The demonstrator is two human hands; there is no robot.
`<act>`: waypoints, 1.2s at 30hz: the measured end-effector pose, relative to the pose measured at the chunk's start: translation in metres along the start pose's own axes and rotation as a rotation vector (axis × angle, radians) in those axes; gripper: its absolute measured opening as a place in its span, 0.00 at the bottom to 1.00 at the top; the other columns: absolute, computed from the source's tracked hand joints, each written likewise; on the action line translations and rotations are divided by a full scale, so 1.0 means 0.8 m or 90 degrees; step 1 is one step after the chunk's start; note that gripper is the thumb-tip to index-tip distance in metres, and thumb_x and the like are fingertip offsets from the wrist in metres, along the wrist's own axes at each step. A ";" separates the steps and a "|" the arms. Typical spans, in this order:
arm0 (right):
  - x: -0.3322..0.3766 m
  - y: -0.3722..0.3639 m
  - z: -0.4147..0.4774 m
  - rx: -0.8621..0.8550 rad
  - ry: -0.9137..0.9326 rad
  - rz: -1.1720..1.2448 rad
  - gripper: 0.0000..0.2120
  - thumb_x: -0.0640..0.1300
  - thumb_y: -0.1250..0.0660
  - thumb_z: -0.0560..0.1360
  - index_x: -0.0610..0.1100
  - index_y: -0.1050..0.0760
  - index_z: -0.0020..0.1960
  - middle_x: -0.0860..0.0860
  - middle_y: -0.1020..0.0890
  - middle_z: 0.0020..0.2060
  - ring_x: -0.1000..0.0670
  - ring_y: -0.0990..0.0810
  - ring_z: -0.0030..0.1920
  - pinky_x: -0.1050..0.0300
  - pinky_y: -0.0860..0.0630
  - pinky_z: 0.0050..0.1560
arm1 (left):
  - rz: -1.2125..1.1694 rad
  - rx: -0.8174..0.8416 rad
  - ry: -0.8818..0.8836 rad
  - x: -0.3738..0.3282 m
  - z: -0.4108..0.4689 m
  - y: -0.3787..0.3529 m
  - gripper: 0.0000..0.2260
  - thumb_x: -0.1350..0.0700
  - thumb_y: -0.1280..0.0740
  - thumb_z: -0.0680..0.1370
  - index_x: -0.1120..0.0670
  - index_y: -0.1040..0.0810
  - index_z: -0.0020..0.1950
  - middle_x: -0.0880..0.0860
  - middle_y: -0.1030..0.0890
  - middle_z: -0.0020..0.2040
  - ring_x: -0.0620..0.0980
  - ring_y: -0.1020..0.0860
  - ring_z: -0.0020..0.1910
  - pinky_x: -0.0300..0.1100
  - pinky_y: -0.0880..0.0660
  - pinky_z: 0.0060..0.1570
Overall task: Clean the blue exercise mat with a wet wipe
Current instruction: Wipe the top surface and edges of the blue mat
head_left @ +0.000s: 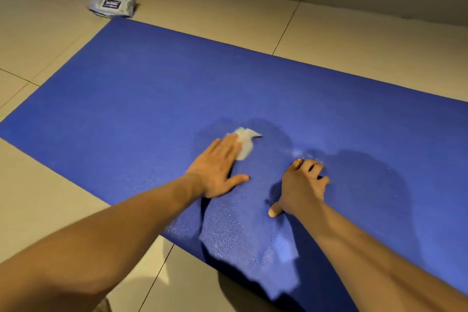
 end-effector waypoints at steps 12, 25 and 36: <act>-0.001 0.000 0.000 0.003 0.006 0.015 0.76 0.75 0.22 0.50 0.31 0.53 0.78 0.31 0.42 0.74 0.31 0.41 0.74 0.38 0.29 0.65 | -0.019 0.046 0.212 0.025 0.054 0.042 0.51 0.24 0.57 0.77 0.64 0.60 0.82 0.65 0.60 0.82 0.62 0.62 0.82 0.54 0.62 0.80; -0.002 -0.003 0.004 0.011 0.017 0.012 0.77 0.75 0.23 0.52 0.32 0.57 0.79 0.31 0.45 0.75 0.30 0.43 0.75 0.37 0.31 0.66 | -0.071 0.052 0.234 0.093 0.043 0.046 0.52 0.22 0.59 0.74 0.62 0.56 0.83 0.62 0.57 0.83 0.59 0.57 0.83 0.53 0.56 0.81; -0.025 -0.010 -0.001 -0.007 0.078 0.052 0.72 0.78 0.27 0.56 0.39 0.58 0.81 0.36 0.47 0.77 0.35 0.48 0.77 0.40 0.36 0.71 | -0.043 0.040 -0.162 -0.087 0.033 0.027 0.39 0.34 0.54 0.83 0.63 0.52 0.83 0.62 0.56 0.83 0.58 0.60 0.82 0.50 0.61 0.80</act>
Point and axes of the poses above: each hand's wrist, its own z-axis towards the middle knuckle, its own y-axis out of the back of the hand, x = y × z, the point moved 1 cm from there along z, towards the middle knuckle
